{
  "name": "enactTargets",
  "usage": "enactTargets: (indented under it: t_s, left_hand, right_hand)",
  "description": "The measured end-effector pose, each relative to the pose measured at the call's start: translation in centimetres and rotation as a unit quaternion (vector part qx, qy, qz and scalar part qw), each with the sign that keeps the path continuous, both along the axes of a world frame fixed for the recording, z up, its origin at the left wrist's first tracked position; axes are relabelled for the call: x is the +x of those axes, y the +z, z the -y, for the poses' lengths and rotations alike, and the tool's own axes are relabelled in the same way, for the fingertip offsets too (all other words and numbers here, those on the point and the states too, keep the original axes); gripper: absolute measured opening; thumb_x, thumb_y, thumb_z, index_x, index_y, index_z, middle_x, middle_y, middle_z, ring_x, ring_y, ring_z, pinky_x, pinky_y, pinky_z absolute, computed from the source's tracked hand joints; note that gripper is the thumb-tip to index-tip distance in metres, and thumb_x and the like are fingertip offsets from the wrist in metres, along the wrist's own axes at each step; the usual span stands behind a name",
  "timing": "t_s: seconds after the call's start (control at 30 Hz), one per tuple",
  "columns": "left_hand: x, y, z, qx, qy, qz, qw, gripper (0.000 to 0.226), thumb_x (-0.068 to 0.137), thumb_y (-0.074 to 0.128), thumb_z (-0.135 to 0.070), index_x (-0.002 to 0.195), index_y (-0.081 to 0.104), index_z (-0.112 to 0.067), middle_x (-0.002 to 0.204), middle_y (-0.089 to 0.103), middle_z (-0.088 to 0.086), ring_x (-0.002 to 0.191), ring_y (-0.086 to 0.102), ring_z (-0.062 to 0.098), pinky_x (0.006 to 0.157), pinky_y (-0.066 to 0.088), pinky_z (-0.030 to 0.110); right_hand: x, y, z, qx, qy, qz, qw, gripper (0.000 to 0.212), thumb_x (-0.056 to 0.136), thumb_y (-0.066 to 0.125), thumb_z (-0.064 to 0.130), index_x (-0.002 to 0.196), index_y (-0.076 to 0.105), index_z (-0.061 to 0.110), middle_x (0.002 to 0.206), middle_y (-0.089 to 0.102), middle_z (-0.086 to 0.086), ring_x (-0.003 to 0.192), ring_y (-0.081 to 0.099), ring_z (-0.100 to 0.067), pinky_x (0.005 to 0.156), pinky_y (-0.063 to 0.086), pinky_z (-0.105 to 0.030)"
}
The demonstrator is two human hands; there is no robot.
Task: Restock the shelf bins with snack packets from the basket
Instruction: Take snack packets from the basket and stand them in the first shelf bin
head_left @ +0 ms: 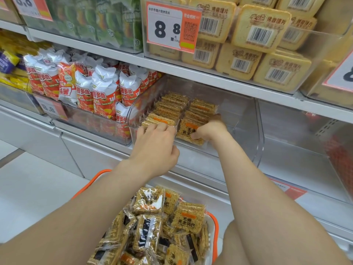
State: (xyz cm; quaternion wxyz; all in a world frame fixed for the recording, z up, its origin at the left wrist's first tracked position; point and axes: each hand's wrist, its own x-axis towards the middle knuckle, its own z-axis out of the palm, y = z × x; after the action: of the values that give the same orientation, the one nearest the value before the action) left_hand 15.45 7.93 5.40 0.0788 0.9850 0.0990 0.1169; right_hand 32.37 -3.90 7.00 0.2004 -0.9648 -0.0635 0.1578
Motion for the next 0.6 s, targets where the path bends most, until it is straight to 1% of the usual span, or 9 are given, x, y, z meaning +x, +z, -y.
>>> enactTargets:
  t_s: [0.07, 0.1, 0.17, 0.23, 0.3, 0.37, 0.43, 0.5, 0.6]
  left_hand:
    - [0.0, -0.1, 0.1, 0.003, -0.001, 0.004, 1.0, 0.038, 0.096, 0.047, -0.034, 0.131, 0.057, -0.024, 0.129, 0.058, -0.001, 0.12, 0.052, 0.026, 0.104, 0.036, 0.048]
    - [0.0, -0.1, 0.1, 0.004, -0.002, 0.006, 1.0, 0.038, 0.096, 0.047, -0.034, 0.131, 0.057, -0.024, 0.128, 0.058, -0.001, 0.12, 0.052, 0.026, 0.104, 0.036, 0.047]
    - [0.0, -0.2, 0.0, 0.007, -0.005, 0.008, 1.0, 0.036, 0.096, 0.046, -0.034, 0.13, 0.056, -0.024, 0.128, 0.058, -0.002, 0.119, 0.052, 0.025, 0.104, 0.037, 0.048]
    - [0.1, -0.2, 0.0, 0.01, -0.006, 0.006, 1.0, 0.034, 0.096, 0.046, -0.035, 0.126, 0.056, -0.023, 0.126, 0.057, -0.002, 0.118, 0.052, 0.025, 0.104, 0.038, 0.048]
    - [0.1, -0.2, 0.1, 0.012, -0.007, 0.002, 1.0, 0.031, 0.096, 0.046, -0.035, 0.123, 0.056, -0.023, 0.125, 0.057, -0.001, 0.116, 0.052, 0.026, 0.103, 0.038, 0.049]
    - [0.1, -0.1, 0.2, 0.011, -0.01, -0.001, 1.0, 0.03, 0.097, 0.046, -0.034, 0.123, 0.056, -0.022, 0.124, 0.057, 0.0, 0.117, 0.052, 0.027, 0.104, 0.038, 0.049]
    - [-0.1, -0.2, 0.1, 0.006, -0.015, 0.003, 1.0, 0.032, 0.098, 0.047, -0.032, 0.127, 0.056, -0.021, 0.126, 0.057, 0.0, 0.119, 0.052, 0.027, 0.107, 0.038, 0.049]
    - [-0.2, -0.2, 0.0, 0.0, -0.022, 0.014, 1.0, 0.035, 0.1, 0.047, -0.031, 0.131, 0.055, -0.02, 0.129, 0.057, 0.001, 0.12, 0.052, 0.026, 0.109, 0.037, 0.047]
    - [-0.6, -0.3, -0.2, 0.0, -0.04, 0.041, 0.998, 0.032, 0.099, 0.051, -0.028, 0.129, 0.055, -0.017, 0.125, 0.057, 0.003, 0.114, 0.053, 0.026, 0.105, 0.039, 0.042]
  right_hand:
    - [0.9, -0.4, 0.1, 0.019, -0.016, 0.005, 1.0, 0.115, 0.075, 0.094, 0.04, 0.159, 0.024, 0.003, 0.156, 0.045, -0.01, 0.139, 0.05, -0.03, 0.11, 0.049, -0.038]
    - [1.1, -0.7, 0.2, 0.034, -0.019, 0.017, 0.999, 0.123, 0.068, 0.098, 0.039, 0.16, 0.023, 0.005, 0.156, 0.045, -0.01, 0.141, 0.049, -0.03, 0.11, 0.049, -0.039]
    - [1.3, -1.3, 0.2, 0.049, -0.013, 0.033, 0.998, 0.125, 0.063, 0.1, 0.04, 0.158, 0.027, 0.006, 0.152, 0.05, -0.009, 0.138, 0.051, -0.03, 0.109, 0.05, -0.039]
    - [1.4, -2.1, 0.4, 0.032, 0.019, 0.063, 0.997, 0.124, 0.064, 0.097, 0.046, 0.159, 0.028, 0.006, 0.148, 0.053, -0.01, 0.134, 0.054, -0.03, 0.105, 0.051, -0.036]
    - [1.3, -2.6, 0.6, 0.014, 0.05, 0.086, 0.995, 0.122, 0.072, 0.091, 0.051, 0.162, 0.022, 0.006, 0.148, 0.052, -0.011, 0.132, 0.054, -0.03, 0.099, 0.049, -0.034]
    - [1.3, -2.9, 0.8, -0.008, 0.062, 0.088, 0.994, 0.122, 0.079, 0.086, 0.054, 0.164, 0.013, 0.004, 0.15, 0.048, -0.014, 0.135, 0.05, -0.032, 0.099, 0.047, -0.036]
    - [1.1, -2.9, 1.1, -0.034, 0.06, 0.098, 0.993, 0.126, 0.078, 0.084, 0.061, 0.164, 0.01, 0.005, 0.151, 0.047, -0.014, 0.136, 0.049, -0.033, 0.101, 0.048, -0.039]
    - [0.8, -2.9, 1.3, -0.04, 0.056, 0.124, 0.99, 0.131, 0.071, 0.085, 0.066, 0.163, 0.014, 0.007, 0.147, 0.049, -0.012, 0.133, 0.05, -0.034, 0.1, 0.049, -0.042]
    - [0.3, -2.9, 1.6, -0.057, 0.052, 0.163, 0.984, 0.131, 0.063, 0.085, 0.073, 0.16, 0.025, 0.009, 0.142, 0.048, -0.015, 0.13, 0.049, -0.036, 0.096, 0.051, -0.045]
